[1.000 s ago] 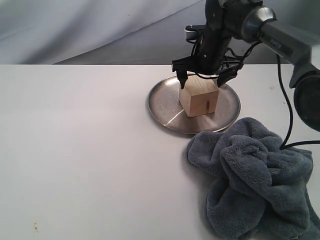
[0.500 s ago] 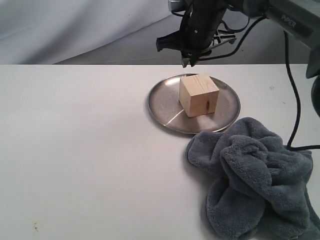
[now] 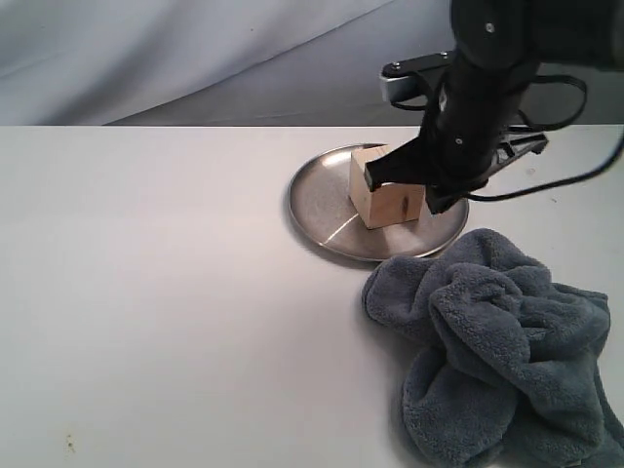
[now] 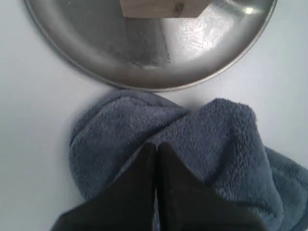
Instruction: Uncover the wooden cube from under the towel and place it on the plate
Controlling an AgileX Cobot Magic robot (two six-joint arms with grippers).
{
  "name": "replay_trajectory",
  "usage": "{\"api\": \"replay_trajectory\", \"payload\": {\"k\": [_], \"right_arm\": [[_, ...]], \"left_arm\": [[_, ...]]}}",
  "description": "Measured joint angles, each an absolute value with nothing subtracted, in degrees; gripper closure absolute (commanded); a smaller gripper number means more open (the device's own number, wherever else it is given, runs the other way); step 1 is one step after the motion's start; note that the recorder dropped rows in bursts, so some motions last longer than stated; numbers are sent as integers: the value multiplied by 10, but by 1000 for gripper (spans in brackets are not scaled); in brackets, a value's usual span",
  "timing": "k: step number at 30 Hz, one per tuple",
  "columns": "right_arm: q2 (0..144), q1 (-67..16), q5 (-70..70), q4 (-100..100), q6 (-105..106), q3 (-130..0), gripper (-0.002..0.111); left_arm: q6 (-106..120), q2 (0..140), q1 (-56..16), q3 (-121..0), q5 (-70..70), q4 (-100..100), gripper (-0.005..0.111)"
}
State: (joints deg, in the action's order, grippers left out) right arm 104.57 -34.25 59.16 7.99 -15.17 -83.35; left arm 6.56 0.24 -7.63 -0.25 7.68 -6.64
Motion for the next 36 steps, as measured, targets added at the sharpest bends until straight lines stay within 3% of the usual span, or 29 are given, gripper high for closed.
{"api": "replay_trajectory", "payload": {"k": [11, 36], "right_arm": [[805, -345, 450, 48, -168, -583, 108], [472, -342, 222, 0, -210, -257, 108]], "left_arm": [[66, 2, -76, -3, 77, -66, 107], [66, 2, -76, -3, 77, -66, 107]]}}
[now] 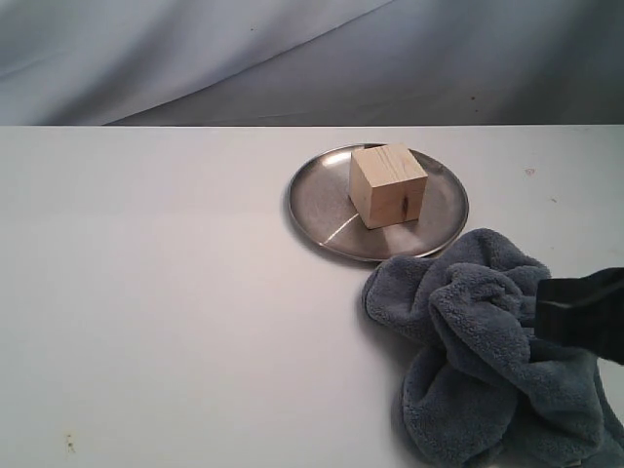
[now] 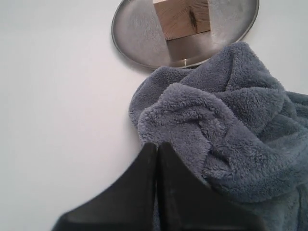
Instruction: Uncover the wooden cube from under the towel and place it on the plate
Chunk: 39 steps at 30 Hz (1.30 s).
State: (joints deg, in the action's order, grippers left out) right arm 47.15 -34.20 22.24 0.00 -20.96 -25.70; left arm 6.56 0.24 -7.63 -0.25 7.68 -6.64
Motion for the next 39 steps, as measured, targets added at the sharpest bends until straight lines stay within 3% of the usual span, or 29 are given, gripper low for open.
{"api": "replay_trajectory", "payload": {"k": [19, 39], "right_arm": [[287, -175, 85, 0, -147, -77, 108], [5, -137, 79, 18, -108, -2, 108]], "left_arm": [[66, 2, -76, -3, 77, -66, 107], [66, 2, -76, -3, 77, -66, 107]]}}
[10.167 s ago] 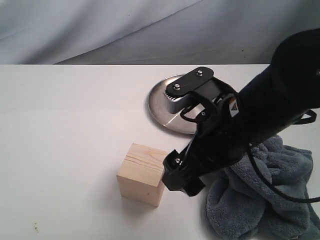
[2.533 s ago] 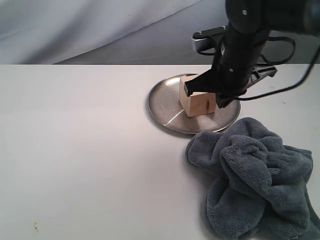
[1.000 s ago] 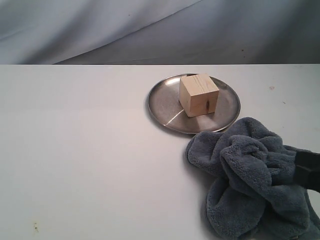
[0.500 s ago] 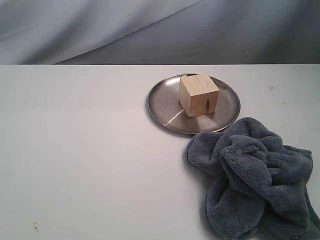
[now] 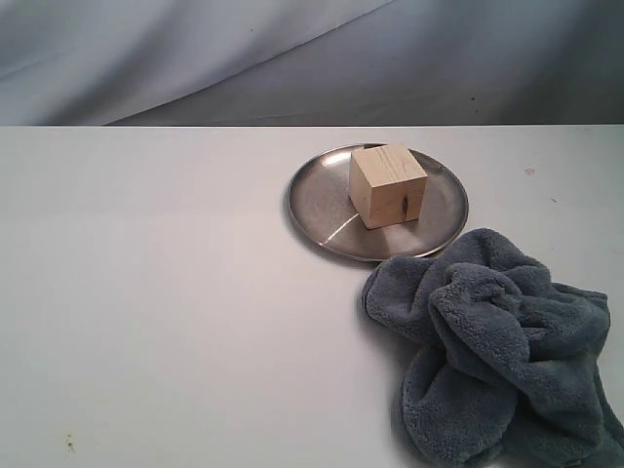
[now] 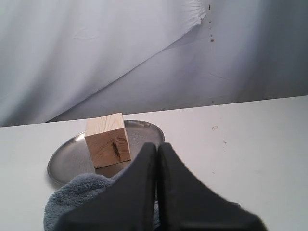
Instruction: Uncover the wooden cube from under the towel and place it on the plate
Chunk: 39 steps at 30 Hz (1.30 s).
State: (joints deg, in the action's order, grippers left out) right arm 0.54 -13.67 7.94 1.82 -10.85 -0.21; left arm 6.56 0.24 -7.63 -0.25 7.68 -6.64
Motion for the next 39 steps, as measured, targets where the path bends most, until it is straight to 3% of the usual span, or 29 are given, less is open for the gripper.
{"api": "replay_trajectory", "payload": {"k": [39], "right_arm": [[4, -137, 83, -19, -36, -2, 108]], "left_arm": [[66, 2, -76, -3, 77, -66, 107]]}}
